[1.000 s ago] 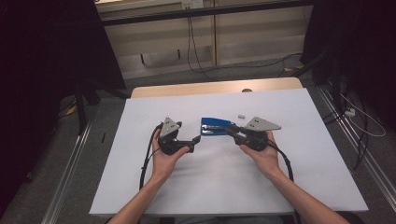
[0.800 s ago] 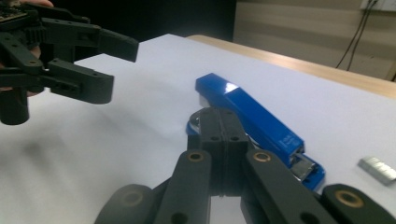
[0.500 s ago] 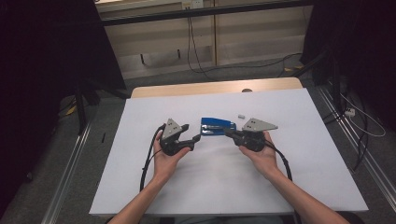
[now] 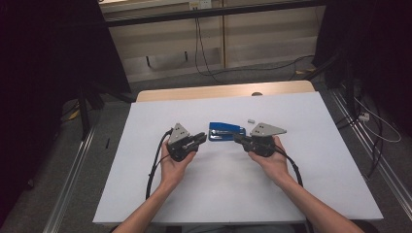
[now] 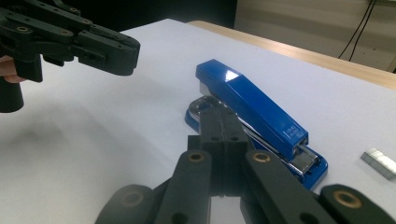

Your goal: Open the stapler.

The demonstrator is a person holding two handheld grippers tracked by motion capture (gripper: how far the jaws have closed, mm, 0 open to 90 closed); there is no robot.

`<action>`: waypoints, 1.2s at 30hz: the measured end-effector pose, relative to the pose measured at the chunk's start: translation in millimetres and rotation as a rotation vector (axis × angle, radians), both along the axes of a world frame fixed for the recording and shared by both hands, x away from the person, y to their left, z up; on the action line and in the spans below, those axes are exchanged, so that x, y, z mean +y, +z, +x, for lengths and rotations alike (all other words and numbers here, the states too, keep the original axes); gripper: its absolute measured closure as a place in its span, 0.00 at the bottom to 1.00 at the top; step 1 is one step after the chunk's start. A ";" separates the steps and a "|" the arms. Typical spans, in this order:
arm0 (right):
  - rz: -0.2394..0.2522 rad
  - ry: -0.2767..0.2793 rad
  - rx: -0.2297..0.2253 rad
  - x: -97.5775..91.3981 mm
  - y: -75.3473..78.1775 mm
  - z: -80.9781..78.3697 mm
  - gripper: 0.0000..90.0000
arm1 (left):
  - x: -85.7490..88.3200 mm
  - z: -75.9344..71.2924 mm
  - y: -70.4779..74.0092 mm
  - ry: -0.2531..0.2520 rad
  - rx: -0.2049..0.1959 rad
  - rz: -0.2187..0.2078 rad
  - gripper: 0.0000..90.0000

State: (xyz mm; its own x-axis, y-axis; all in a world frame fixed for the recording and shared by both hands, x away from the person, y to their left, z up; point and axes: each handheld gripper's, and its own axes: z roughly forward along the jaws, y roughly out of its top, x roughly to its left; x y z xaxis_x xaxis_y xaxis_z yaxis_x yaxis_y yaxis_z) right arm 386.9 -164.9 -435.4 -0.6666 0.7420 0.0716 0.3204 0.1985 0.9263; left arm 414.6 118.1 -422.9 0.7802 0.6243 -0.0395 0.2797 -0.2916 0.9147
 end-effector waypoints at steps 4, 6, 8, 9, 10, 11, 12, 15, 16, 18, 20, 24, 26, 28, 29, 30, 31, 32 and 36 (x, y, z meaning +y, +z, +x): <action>0.002 0.026 0.006 0.9 0.9 2.3 1.00 | -2.1 2.6 -2.1 0.001 -0.002 0.025 1.00; 0.004 0.036 0.007 3.1 2.6 4.3 1.00 | -3.8 4.6 -3.2 -0.001 0.008 0.020 1.00; 0.009 0.048 0.009 7.1 4.3 7.3 1.00 | -5.8 7.1 -2.6 -0.009 0.012 0.043 1.00; 0.009 0.048 0.009 7.1 4.3 7.3 1.00 | -5.8 7.1 -2.6 -0.009 0.012 0.043 1.00; 0.000 0.056 0.004 11.9 5.2 10.4 1.00 | -7.3 9.7 -2.0 -0.007 0.017 0.045 1.00; -0.003 0.058 0.009 14.5 5.1 11.8 1.00 | -8.1 11.2 -1.9 -0.006 0.018 0.043 1.00; -0.010 0.059 0.012 17.0 4.7 13.2 1.00 | -8.7 12.8 -1.9 -0.004 0.021 0.044 1.00; -0.014 0.064 0.023 22.6 3.4 16.3 1.00 | -10.6 17.4 -3.7 0.002 0.030 0.050 1.00; -0.013 0.063 0.023 23.6 3.3 17.2 1.00 | -11.1 19.0 -4.8 0.002 0.036 0.049 1.00; -0.011 0.061 0.025 24.9 3.2 19.4 1.00 | -11.9 22.5 -6.1 0.002 0.042 0.052 1.00; -0.015 0.059 0.025 25.7 3.0 22.6 1.00 | -12.4 24.3 -6.2 0.006 0.043 0.052 1.00; -0.024 0.055 0.039 28.5 1.5 28.9 1.00 | -13.8 35.0 -3.4 0.022 0.050 0.038 1.00; -0.027 0.055 0.047 30.6 -0.4 31.5 1.00 | -15.5 39.3 -2.5 0.021 0.065 0.019 1.00; -0.035 0.057 0.049 32.8 -2.7 33.5 1.00 | -17.9 42.4 -1.5 0.019 0.058 0.031 1.00; -0.040 0.056 0.056 33.8 -3.6 34.4 1.00 | -18.5 44.1 -2.0 0.022 0.063 0.018 1.00; -0.044 0.057 0.061 34.9 -4.4 35.4 1.00 | -18.4 45.4 -2.7 0.029 0.060 0.008 1.00; -0.051 0.057 0.065 36.0 -5.0 36.3 1.00 | -18.4 45.4 -2.7 0.029 0.060 0.008 1.00; -0.051 0.057 0.065 36.0 -5.0 36.3 1.00 | -18.4 46.2 -3.6 0.037 0.052 0.010 1.00; -0.075 0.050 0.078 39.5 -7.4 41.5 1.00 | -15.1 49.0 -9.8 0.051 0.071 0.030 1.00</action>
State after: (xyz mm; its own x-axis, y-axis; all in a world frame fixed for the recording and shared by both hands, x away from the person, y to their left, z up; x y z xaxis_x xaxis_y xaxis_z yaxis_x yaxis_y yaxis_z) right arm 428.3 -125.4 -442.8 -0.6976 0.7131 0.0697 0.3785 0.2841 0.8809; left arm 463.6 103.1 -432.7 0.7432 0.6649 -0.0744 0.3589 -0.3023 0.8831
